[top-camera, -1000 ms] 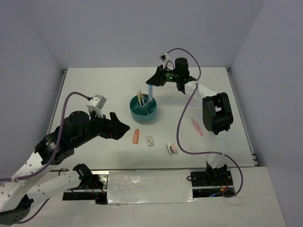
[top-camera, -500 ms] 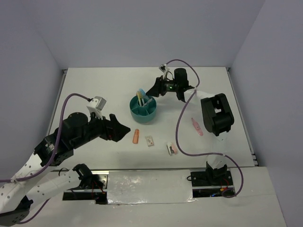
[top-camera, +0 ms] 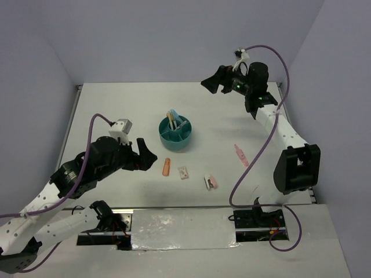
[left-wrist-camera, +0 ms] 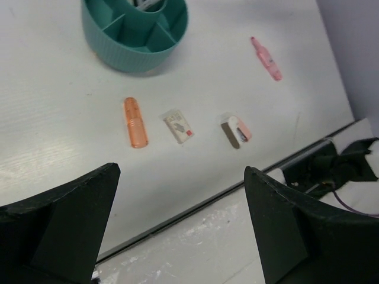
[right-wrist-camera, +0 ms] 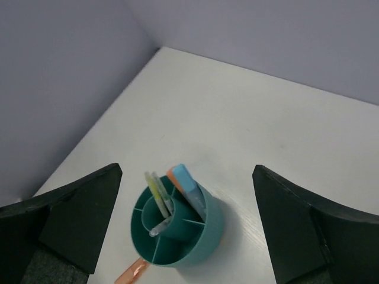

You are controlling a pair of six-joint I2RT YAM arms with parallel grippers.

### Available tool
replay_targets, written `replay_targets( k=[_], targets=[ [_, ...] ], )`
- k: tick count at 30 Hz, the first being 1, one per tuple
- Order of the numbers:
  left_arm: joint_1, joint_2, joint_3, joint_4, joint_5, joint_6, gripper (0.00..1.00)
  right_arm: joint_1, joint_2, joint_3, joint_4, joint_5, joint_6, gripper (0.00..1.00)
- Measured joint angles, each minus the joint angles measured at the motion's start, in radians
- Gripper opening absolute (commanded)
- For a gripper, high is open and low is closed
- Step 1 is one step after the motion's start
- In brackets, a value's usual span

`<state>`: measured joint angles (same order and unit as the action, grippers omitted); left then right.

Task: Sort the stationery into containers
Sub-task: Pick up the pen from the center of the board.

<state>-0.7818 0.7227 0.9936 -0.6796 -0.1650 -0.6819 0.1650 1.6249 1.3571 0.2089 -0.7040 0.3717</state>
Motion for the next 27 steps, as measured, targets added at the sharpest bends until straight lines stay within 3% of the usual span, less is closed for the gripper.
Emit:
replay_targets(
  k=[3, 8, 14, 19, 27],
  targets=[
    [0.0, 0.04, 0.011, -0.066, -0.074, -0.033, 0.99, 0.009, -0.046, 0.039, -0.22, 0.186, -0.081, 1.0],
    [0.0, 0.126, 0.052, -0.213, -0.22, -0.133, 0.99, 0.014, -0.153, -0.09, -0.52, 0.496, -0.104, 0.98],
    [0.0, 0.15, 0.038, -0.275, -0.257, -0.187, 0.99, 0.009, -0.186, -0.274, -0.707, 0.711, -0.082, 0.96],
    [0.0, 0.144, -0.023, -0.243, -0.224, -0.181, 0.99, -0.012, -0.239, -0.465, -0.779, 0.784, -0.048, 0.92],
    [0.0, 0.208, -0.067, -0.215, -0.166, -0.157, 0.99, -0.031, -0.259, -0.552, -0.784, 0.801, -0.056, 0.91]
  ],
)
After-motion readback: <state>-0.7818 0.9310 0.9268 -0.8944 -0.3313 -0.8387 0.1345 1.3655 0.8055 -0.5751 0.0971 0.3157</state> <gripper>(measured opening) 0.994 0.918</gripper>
